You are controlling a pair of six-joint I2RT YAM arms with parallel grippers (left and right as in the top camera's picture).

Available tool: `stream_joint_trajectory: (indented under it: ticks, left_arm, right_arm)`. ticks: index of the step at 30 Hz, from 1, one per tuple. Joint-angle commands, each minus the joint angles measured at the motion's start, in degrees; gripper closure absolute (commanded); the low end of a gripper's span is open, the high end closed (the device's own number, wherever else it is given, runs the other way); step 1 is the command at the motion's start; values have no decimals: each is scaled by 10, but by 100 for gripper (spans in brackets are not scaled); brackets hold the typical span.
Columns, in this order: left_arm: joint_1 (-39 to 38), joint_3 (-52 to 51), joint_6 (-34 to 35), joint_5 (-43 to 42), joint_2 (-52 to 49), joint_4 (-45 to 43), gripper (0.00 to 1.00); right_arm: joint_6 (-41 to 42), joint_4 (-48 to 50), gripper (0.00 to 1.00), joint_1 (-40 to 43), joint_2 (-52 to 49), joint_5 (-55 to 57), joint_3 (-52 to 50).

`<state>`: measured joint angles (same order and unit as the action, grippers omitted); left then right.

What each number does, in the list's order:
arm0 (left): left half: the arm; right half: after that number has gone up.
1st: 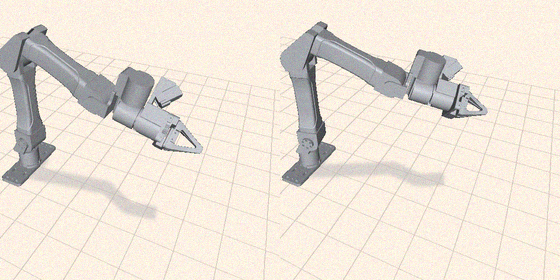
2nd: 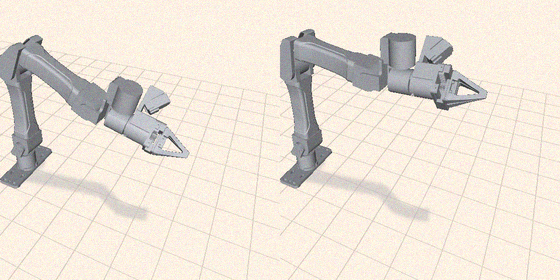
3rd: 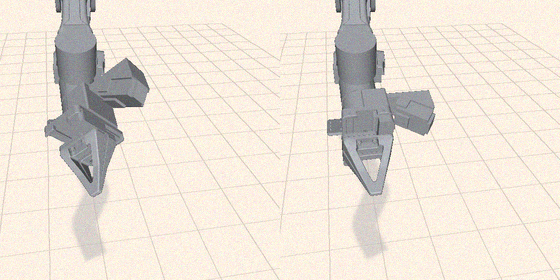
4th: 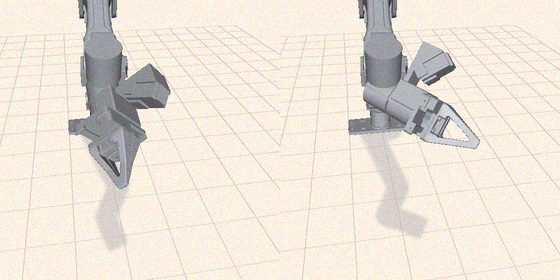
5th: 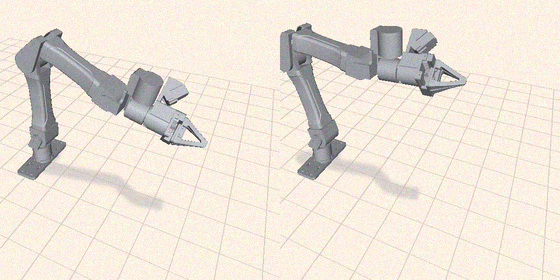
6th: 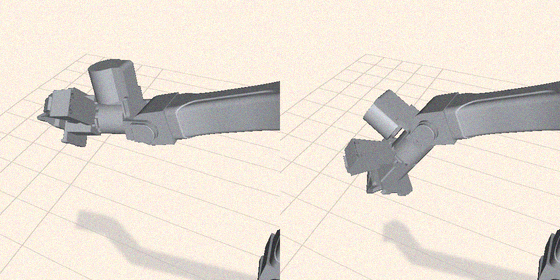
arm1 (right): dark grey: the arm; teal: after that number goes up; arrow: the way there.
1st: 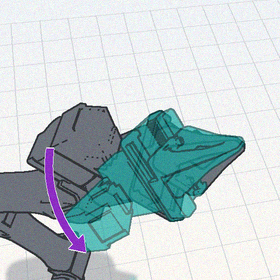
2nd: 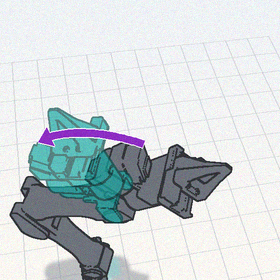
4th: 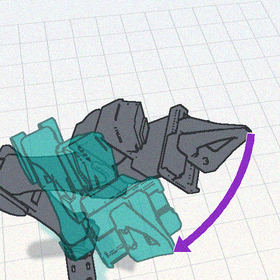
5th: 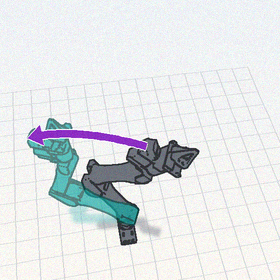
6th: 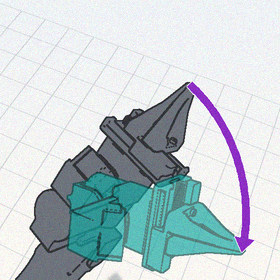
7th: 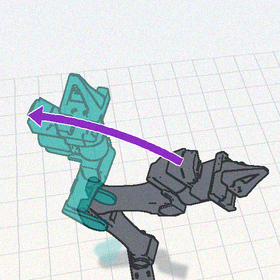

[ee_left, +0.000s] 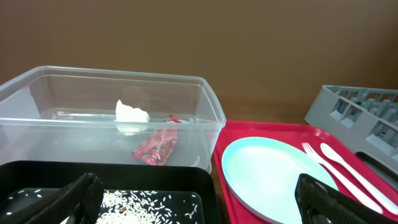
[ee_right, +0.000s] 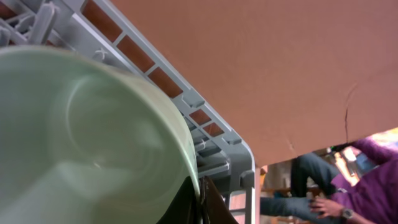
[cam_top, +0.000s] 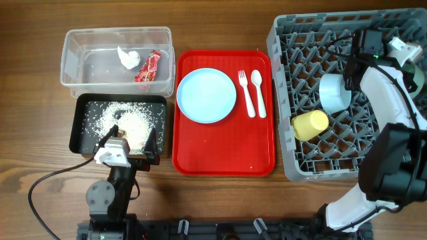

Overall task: Sort waste into correct bins and load items into the dishwasher rack
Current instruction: 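Carry the second blue bowl to the rack's back corner and release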

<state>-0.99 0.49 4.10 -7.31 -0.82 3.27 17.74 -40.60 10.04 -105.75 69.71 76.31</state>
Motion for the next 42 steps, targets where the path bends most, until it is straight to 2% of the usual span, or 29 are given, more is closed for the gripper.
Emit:
stream_joint_trajectory:
  ticks: [1, 4, 7, 11, 25, 34, 38, 42]
  left_arm:
    - [5, -2, -7, 3, 4, 4, 0]
    - [5, -2, -7, 3, 4, 5, 0]
    - [5, -2, -7, 3, 4, 4, 0]
    - [5, -2, -7, 3, 4, 5, 0]
    - [5, -2, -7, 4, 4, 5, 0]
    - [5, -2, -7, 3, 4, 5, 0]
    - [5, -2, -7, 4, 4, 4, 0]
    - [5, -2, -7, 4, 4, 4, 0]
  right_arm:
    - [-36, 9, 96, -9, -24, 10, 1]
    - [-58, 26, 96, -20, -24, 16, 1]
    - [-134, 91, 96, -21, -24, 77, 1]
    - [-212, 145, 96, -18, -24, 85, 1]
    - [-222, 121, 96, -28, -25, 52, -29]
    - [-282, 175, 96, -96, -25, 50, -52]
    - [-281, 169, 96, -108, -24, 55, -52]
    - [-264, 170, 80, -115, -10, 52, -52]
